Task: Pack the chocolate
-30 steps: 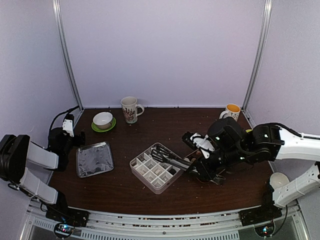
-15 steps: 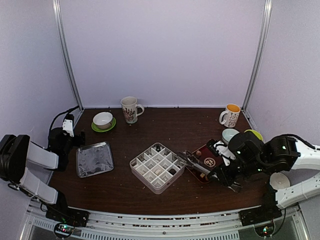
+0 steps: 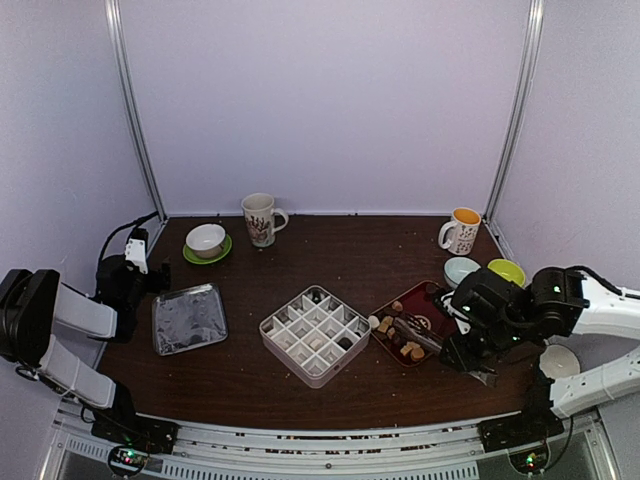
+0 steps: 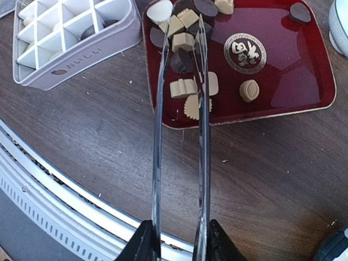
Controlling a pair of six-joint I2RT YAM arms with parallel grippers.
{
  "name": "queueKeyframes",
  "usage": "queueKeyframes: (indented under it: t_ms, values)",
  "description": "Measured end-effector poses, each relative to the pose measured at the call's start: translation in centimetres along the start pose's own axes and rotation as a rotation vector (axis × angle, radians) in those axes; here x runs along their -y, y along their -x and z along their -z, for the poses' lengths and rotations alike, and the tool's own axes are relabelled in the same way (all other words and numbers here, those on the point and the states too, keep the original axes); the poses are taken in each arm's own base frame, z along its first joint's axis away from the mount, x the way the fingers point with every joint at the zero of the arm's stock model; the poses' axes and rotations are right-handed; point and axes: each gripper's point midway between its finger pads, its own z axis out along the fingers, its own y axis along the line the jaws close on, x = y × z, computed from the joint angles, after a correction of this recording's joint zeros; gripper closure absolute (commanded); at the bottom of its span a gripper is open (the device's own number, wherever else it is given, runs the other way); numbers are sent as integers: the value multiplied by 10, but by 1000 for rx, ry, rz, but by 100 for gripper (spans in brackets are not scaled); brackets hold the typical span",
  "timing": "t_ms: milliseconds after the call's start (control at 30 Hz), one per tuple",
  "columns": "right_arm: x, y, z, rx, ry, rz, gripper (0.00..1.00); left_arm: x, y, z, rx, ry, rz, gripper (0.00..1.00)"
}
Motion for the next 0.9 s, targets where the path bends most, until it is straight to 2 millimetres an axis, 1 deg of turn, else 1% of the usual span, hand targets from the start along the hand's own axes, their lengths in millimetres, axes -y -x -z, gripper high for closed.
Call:
queueKeyframes:
  t_ms: [133,333,600,900]
  values:
    - [4,-9,-7,-62,-27,13,67,0,0,0,0,0,0,2]
    - [3,-15,-16,-126,-43,34,65,0,0,0,0,0,0,2]
    - [-3,-7,-19,-147,-52,52,65,0,0,0,1,-3,0,2]
    - [1,-7,-29,-193,-90,43,65,6,2,0,9,-36,-2,2]
